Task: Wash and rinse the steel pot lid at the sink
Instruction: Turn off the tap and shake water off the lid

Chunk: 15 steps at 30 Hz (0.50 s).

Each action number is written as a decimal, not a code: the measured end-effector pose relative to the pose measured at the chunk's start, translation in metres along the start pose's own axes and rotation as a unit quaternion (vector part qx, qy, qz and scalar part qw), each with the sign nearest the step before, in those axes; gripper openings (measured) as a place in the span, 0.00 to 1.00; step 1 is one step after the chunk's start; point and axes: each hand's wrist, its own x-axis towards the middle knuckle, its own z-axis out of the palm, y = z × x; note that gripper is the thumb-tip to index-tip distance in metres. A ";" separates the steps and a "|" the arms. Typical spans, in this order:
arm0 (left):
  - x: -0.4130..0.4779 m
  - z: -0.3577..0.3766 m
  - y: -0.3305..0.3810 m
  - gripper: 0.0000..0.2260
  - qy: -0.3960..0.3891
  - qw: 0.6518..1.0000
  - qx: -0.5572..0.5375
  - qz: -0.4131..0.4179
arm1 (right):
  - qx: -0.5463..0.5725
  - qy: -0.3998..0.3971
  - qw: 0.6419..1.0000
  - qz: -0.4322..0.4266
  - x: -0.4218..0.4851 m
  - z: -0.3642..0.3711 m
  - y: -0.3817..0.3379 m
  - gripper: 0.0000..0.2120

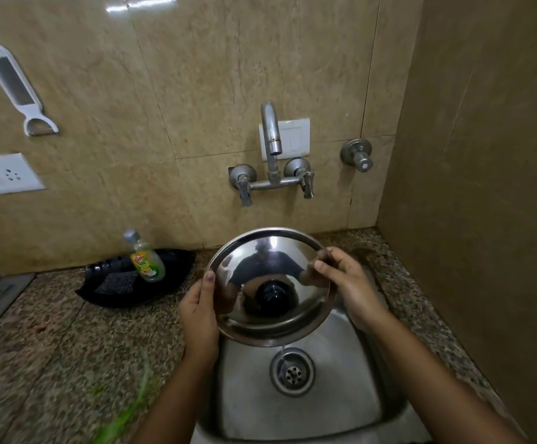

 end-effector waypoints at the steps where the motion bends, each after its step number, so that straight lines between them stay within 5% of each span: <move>1: -0.004 -0.003 -0.002 0.13 -0.005 1.000 0.005 -0.010 | -0.005 -0.005 1.000 -0.020 -0.003 0.001 -0.005 0.04; 11: -0.025 -0.017 -0.023 0.20 -0.040 0.987 0.063 -0.140 | -0.140 -0.081 0.980 -0.116 -0.004 0.022 -0.032 0.05; 15: -0.026 -0.030 -0.012 0.14 -0.019 0.984 0.055 -0.168 | -0.087 -0.068 0.990 -0.088 0.002 0.037 -0.033 0.05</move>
